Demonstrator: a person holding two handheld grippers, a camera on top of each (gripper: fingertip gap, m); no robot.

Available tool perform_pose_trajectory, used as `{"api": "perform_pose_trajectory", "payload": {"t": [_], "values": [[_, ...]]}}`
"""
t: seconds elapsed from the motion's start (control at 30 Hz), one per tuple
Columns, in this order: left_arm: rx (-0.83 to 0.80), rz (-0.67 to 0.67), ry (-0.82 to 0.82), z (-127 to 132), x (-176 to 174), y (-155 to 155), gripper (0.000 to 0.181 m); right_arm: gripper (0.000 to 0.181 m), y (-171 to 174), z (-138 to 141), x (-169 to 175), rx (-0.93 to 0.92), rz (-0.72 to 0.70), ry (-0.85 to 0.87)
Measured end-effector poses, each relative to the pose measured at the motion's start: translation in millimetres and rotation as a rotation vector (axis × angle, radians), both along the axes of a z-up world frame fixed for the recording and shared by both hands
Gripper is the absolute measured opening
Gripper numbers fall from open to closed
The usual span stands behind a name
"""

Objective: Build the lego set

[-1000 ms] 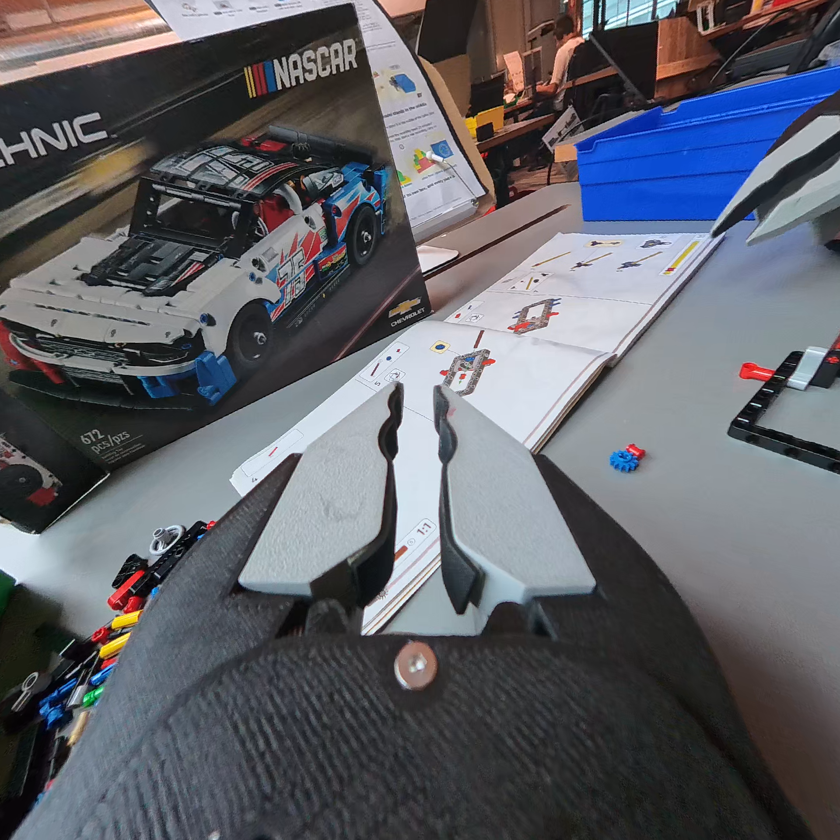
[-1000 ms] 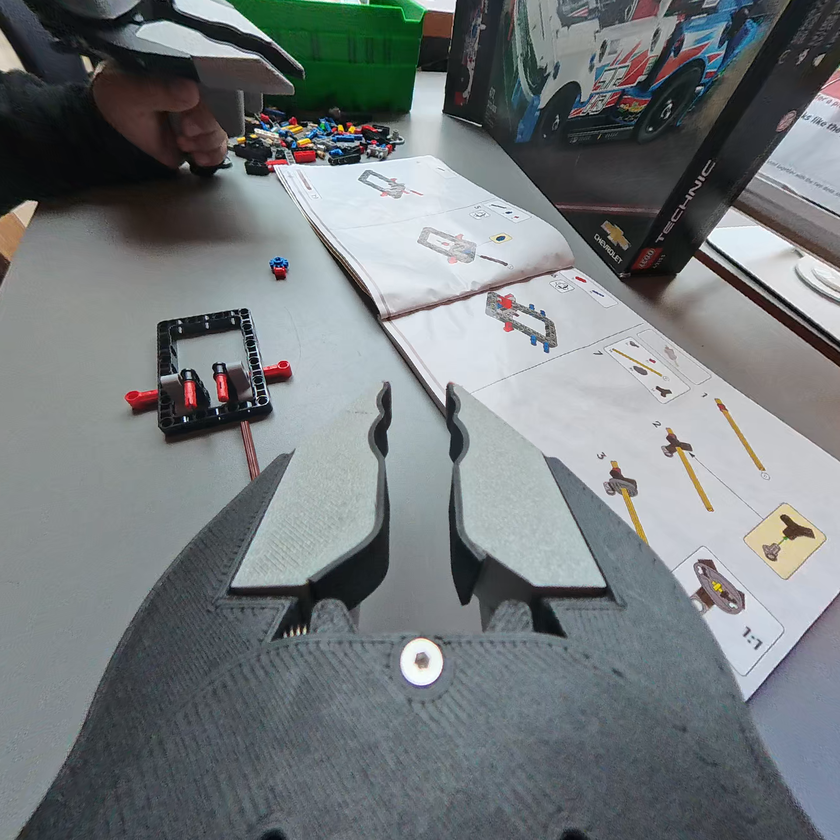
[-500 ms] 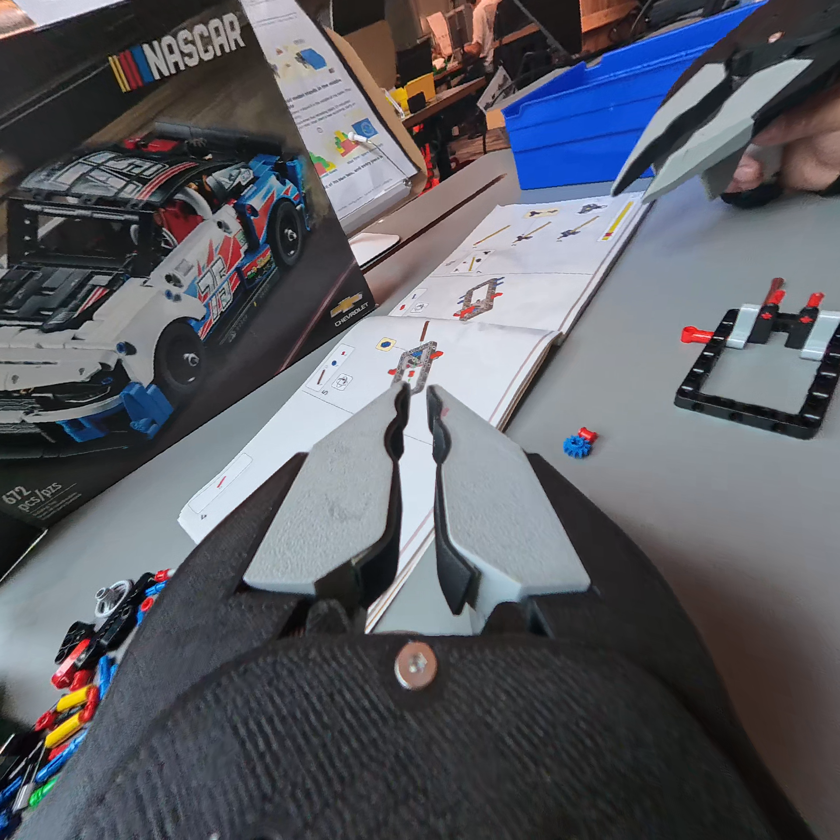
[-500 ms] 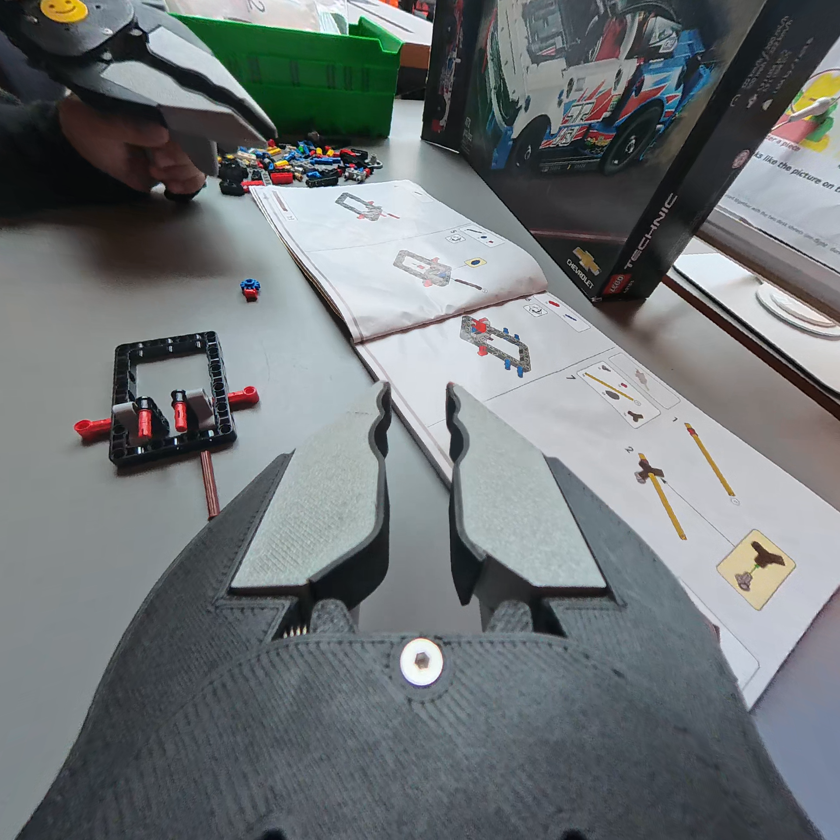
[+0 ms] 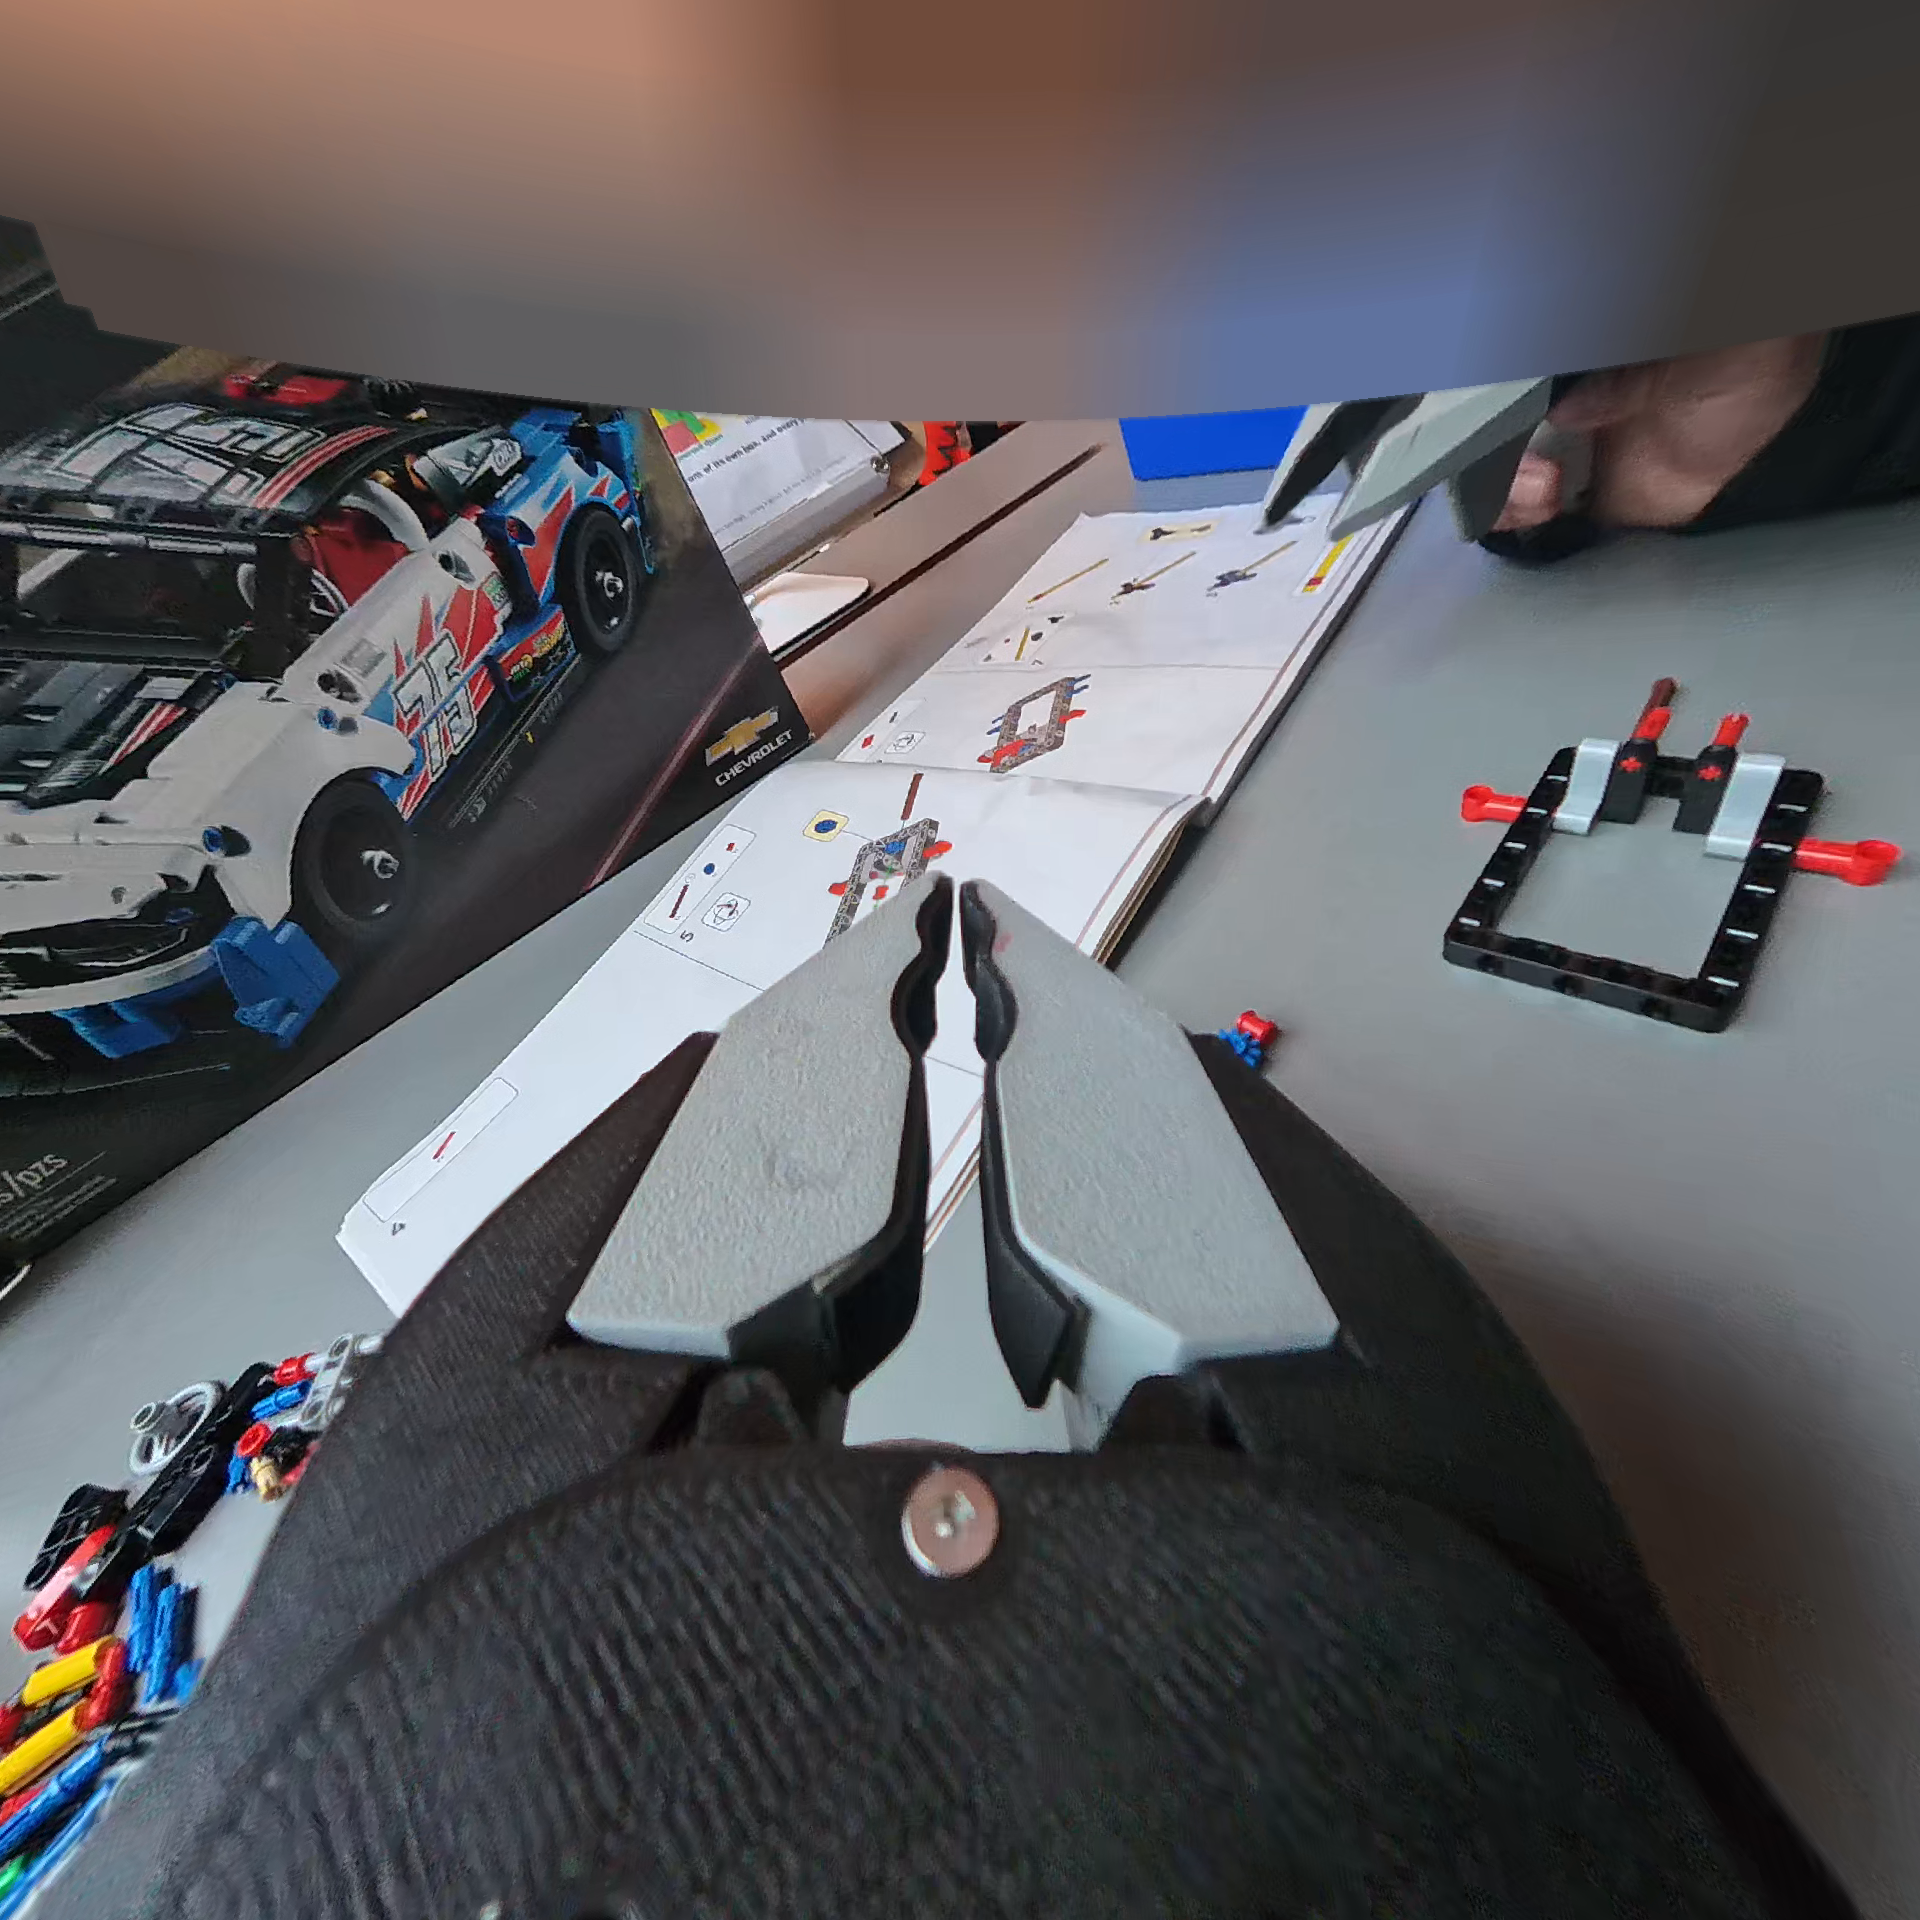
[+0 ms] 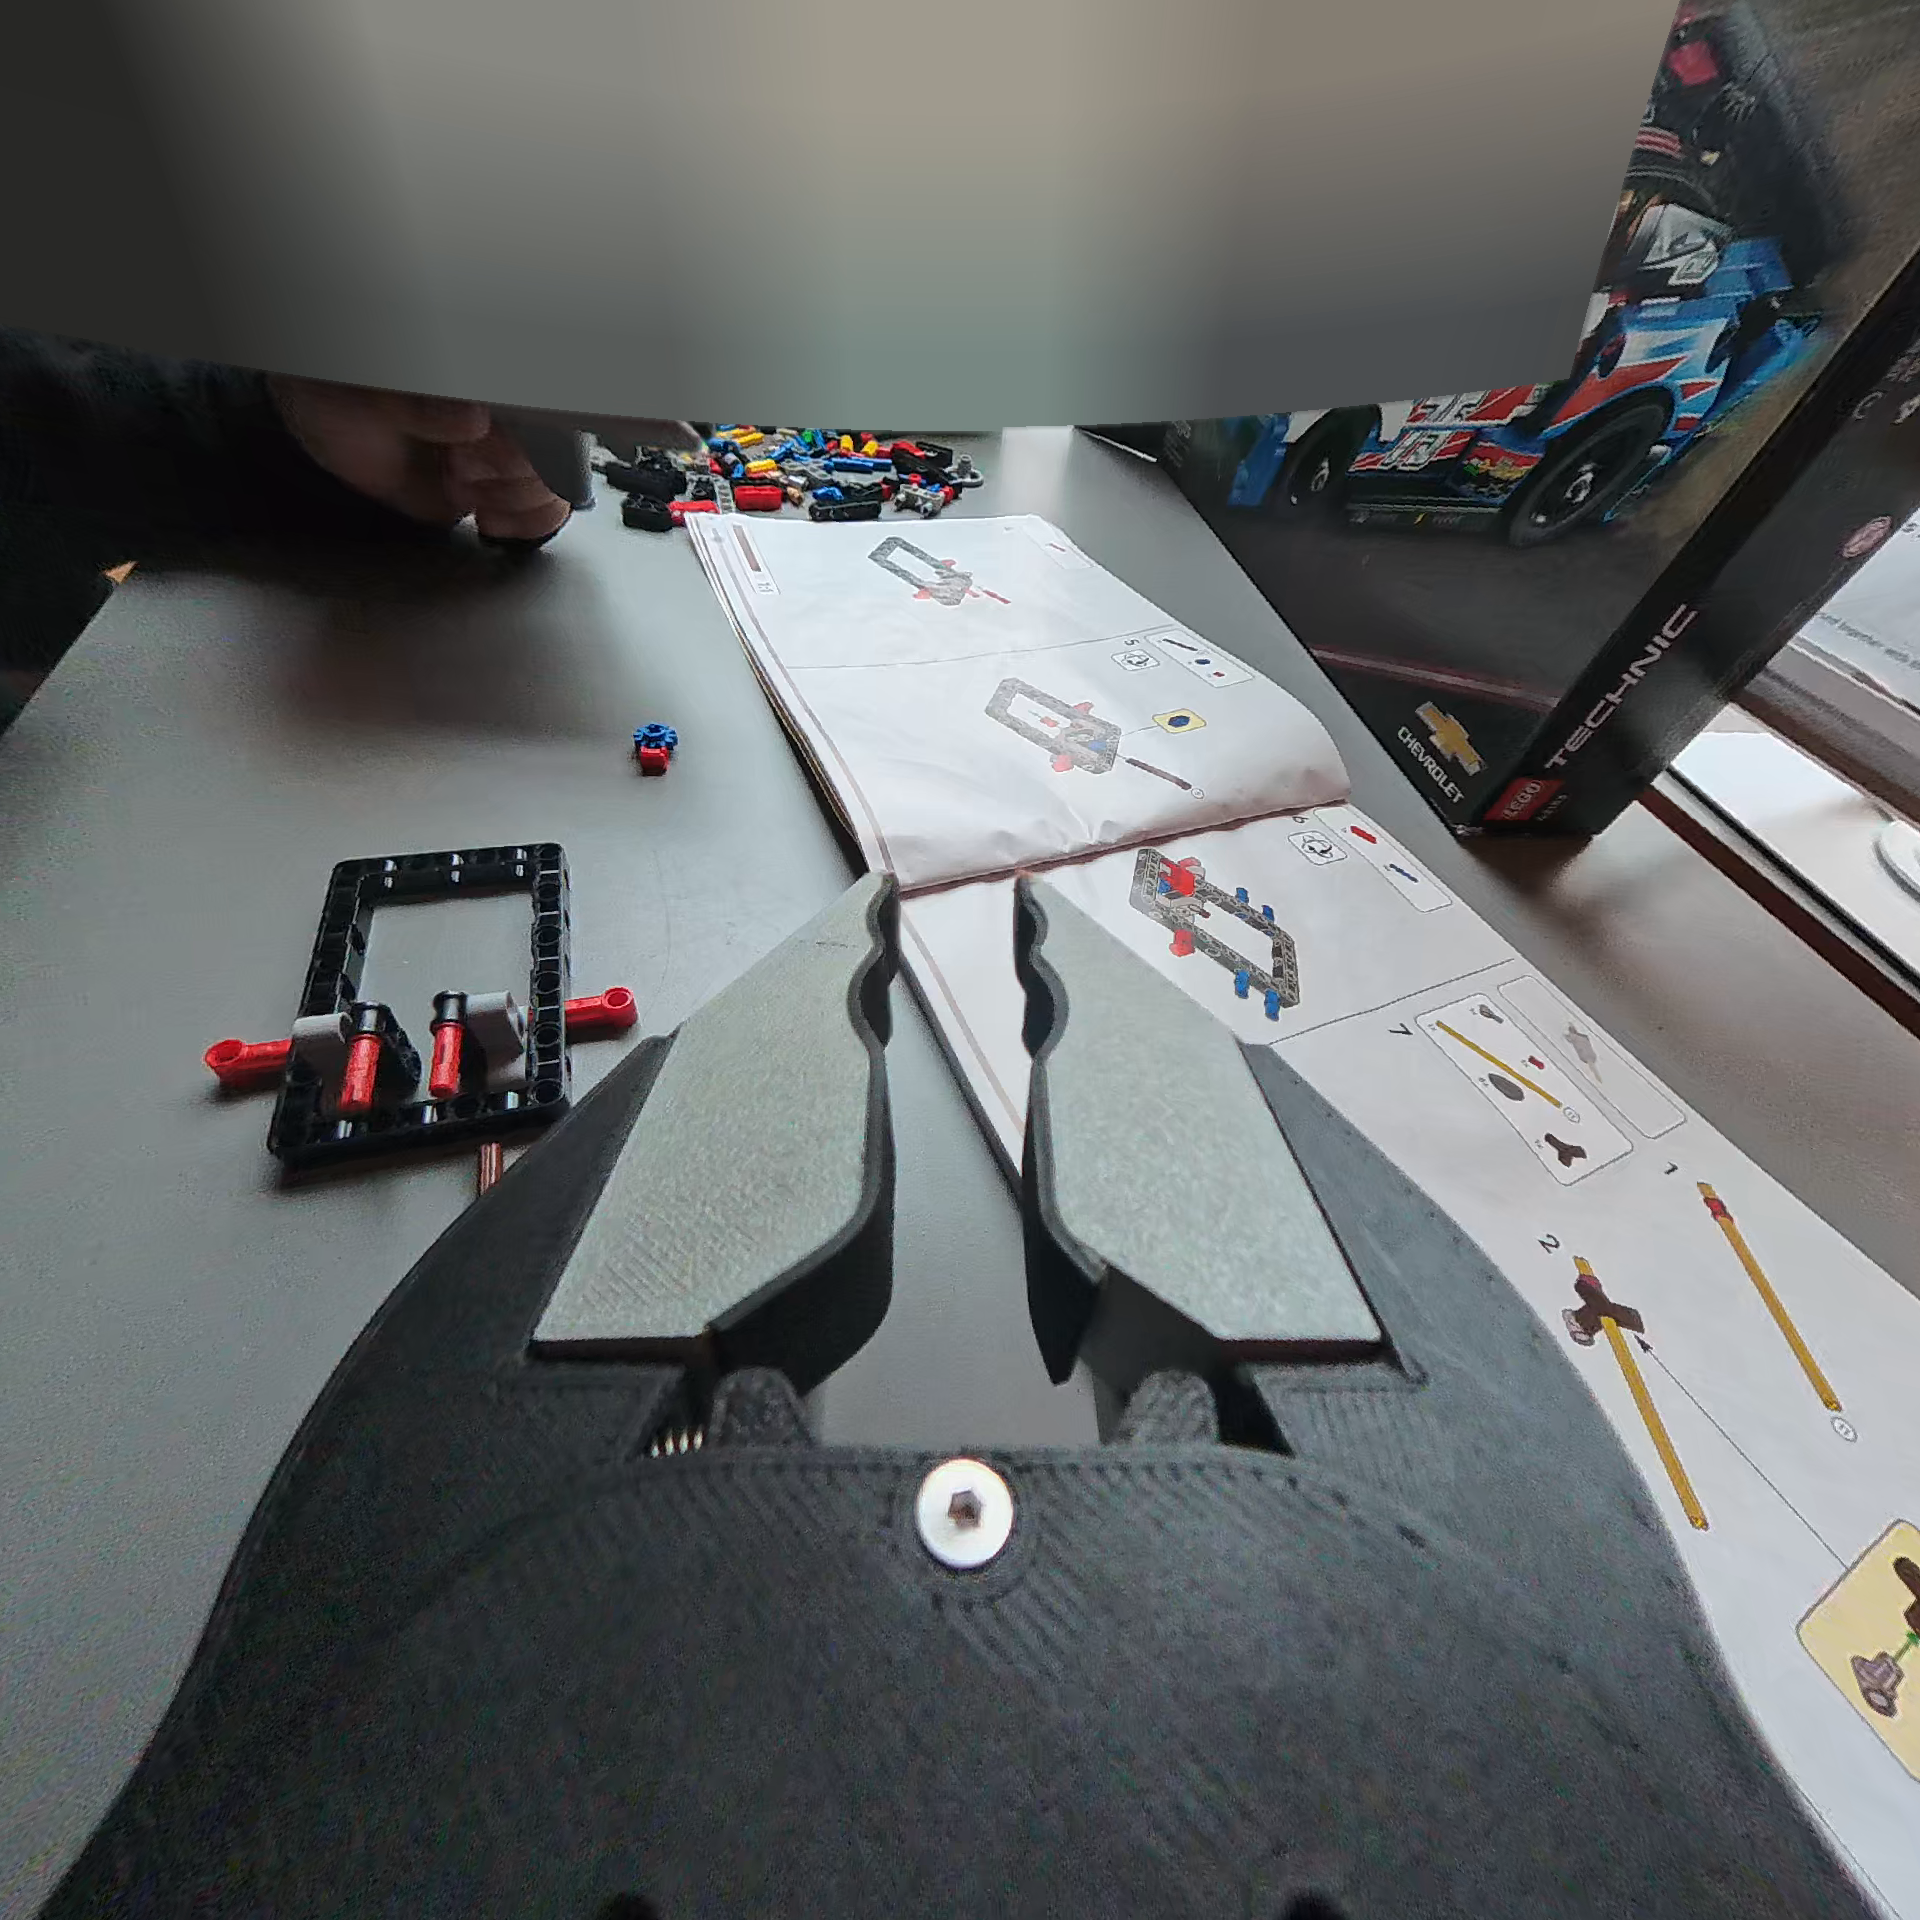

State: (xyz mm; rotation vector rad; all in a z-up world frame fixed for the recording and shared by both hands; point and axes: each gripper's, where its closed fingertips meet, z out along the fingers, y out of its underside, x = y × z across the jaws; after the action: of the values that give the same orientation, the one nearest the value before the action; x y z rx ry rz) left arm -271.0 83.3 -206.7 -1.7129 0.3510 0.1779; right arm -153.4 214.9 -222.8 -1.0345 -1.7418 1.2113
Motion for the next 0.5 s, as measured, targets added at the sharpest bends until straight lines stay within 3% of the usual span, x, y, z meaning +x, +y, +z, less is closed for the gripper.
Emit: {"api": "perform_pose_trajectory", "payload": {"t": [0.33,0.5], "values": [[-0.026,-0.051,0.070,-6,17,0,0.000,0.016,-6,-4,2,0.034,0.016,-0.012],[-0.029,-0.155,-0.009,4,35,28,0.000,0.018,2,-5,-6,0.044,-0.027,-0.020]]}}
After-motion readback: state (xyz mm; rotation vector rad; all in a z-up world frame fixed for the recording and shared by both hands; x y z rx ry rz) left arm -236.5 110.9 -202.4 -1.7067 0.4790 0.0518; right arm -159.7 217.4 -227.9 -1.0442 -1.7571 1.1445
